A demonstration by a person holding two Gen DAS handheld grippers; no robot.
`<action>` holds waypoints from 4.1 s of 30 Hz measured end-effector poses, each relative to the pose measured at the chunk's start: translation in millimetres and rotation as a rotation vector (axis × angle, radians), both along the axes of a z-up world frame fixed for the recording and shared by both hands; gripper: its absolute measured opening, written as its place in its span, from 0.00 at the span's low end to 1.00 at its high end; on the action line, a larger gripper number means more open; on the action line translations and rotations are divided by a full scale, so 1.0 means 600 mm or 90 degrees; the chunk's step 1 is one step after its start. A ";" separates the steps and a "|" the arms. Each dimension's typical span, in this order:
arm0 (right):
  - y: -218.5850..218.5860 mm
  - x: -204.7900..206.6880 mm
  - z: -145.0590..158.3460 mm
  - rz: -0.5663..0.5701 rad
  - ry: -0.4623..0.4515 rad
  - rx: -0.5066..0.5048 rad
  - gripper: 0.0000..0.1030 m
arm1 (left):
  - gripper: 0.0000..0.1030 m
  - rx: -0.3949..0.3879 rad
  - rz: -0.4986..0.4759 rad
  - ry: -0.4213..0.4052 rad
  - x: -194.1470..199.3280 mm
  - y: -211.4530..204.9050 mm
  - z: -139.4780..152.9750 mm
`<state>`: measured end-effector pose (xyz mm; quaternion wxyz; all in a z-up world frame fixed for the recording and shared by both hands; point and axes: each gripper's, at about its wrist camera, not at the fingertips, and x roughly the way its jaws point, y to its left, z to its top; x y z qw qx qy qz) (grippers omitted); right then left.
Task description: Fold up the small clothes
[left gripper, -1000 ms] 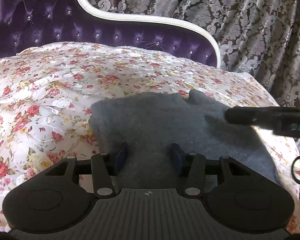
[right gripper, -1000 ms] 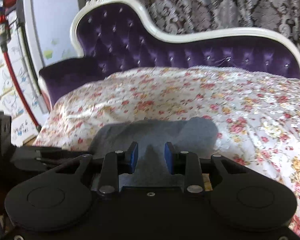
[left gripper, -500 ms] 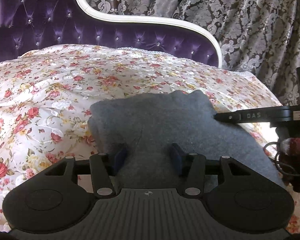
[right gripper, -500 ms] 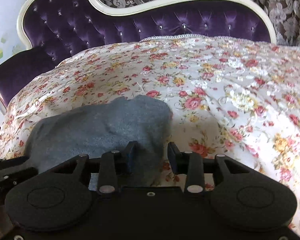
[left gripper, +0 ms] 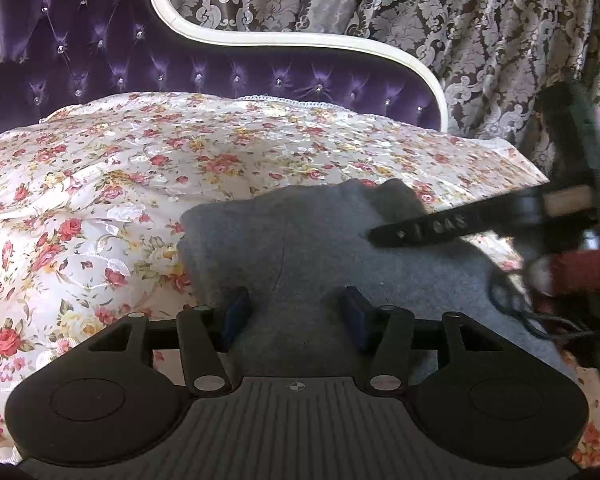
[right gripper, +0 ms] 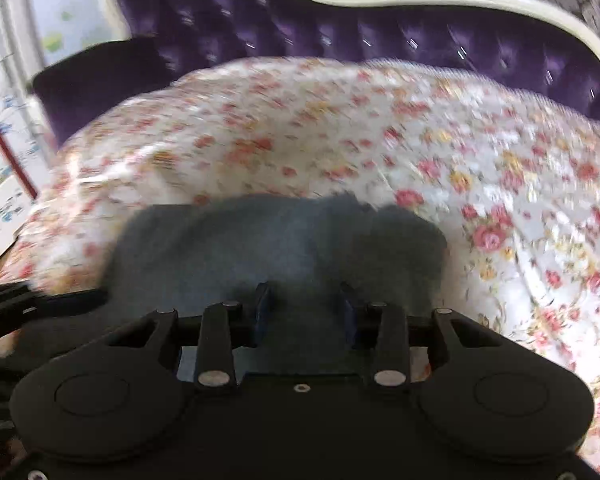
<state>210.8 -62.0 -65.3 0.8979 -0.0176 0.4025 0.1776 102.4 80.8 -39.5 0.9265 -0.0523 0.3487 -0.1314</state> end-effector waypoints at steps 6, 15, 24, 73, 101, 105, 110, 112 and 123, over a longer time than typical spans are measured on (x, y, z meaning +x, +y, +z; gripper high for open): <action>-0.037 0.003 0.019 -0.075 -0.041 0.041 0.51 | 0.55 -0.007 0.008 0.003 0.000 0.005 0.015; -0.047 -0.168 0.074 -0.009 -0.117 0.030 0.60 | 0.60 0.031 0.010 -0.010 -0.051 0.001 0.031; -0.064 -0.230 0.027 -0.051 -0.063 0.014 0.69 | 0.68 0.026 0.037 0.004 -0.067 0.011 0.028; -0.016 -0.396 0.117 -0.143 -0.140 0.049 0.99 | 0.75 0.079 0.134 0.032 -0.200 -0.021 0.125; -0.017 -0.386 0.105 -0.158 -0.107 0.036 0.99 | 0.75 0.103 0.109 0.044 -0.210 -0.040 0.115; -0.017 -0.387 0.107 -0.157 -0.110 0.036 0.99 | 0.75 0.107 0.111 0.044 -0.209 -0.041 0.116; -0.018 -0.386 0.108 -0.153 -0.113 0.036 0.99 | 0.75 0.110 0.111 0.045 -0.208 -0.041 0.116; -0.018 -0.385 0.107 -0.153 -0.110 0.036 0.99 | 0.75 0.110 0.110 0.047 -0.208 -0.042 0.115; -0.017 -0.380 0.104 -0.152 -0.102 0.034 0.99 | 0.75 0.109 0.114 0.052 -0.204 -0.039 0.114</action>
